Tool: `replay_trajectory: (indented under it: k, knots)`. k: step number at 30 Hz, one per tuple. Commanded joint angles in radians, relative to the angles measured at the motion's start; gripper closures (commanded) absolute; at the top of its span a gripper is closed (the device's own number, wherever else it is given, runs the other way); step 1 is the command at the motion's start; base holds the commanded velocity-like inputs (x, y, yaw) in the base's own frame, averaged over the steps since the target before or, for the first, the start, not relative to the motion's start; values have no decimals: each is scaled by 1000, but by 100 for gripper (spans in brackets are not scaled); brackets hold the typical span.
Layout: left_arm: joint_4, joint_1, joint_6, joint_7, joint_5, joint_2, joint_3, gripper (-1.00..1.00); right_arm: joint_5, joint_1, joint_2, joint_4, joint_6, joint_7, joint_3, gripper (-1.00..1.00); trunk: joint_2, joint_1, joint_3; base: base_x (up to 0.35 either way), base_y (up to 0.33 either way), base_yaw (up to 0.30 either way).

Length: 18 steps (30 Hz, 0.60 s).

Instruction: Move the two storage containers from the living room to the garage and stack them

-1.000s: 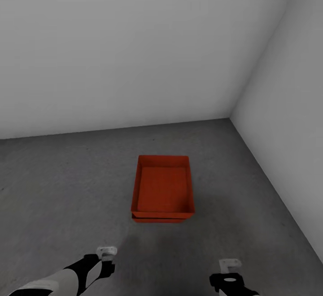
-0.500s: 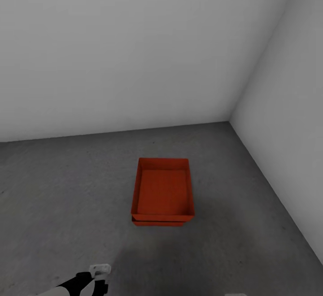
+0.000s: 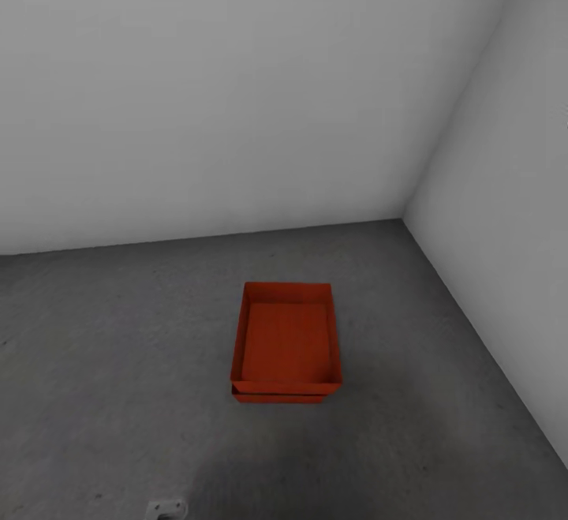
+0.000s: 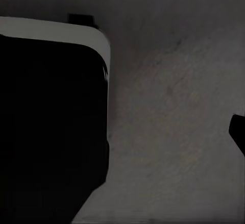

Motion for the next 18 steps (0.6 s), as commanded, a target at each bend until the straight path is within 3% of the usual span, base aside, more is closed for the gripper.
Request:
replay_trajectory:
  k: [1, 13, 18]
  knots:
    - [0, 7, 3, 2, 10, 0, -4, -100, -10, 7, 0, 1, -4, -3, 9, -100, -1, 0, 1, 0, 0, 0]
    - [0, 73, -48, 5, 12, 32, -3, -100, -9, 42, -1, 2, -2, 7, 9, -100, -1, 0, 20, 0, 0, 0]
    - [0, 89, -109, 7, 12, 45, -4, -100, -9, 42, 0, 2, -2, 9, 9, -100, -1, 0, 28, 0, 0, 0]
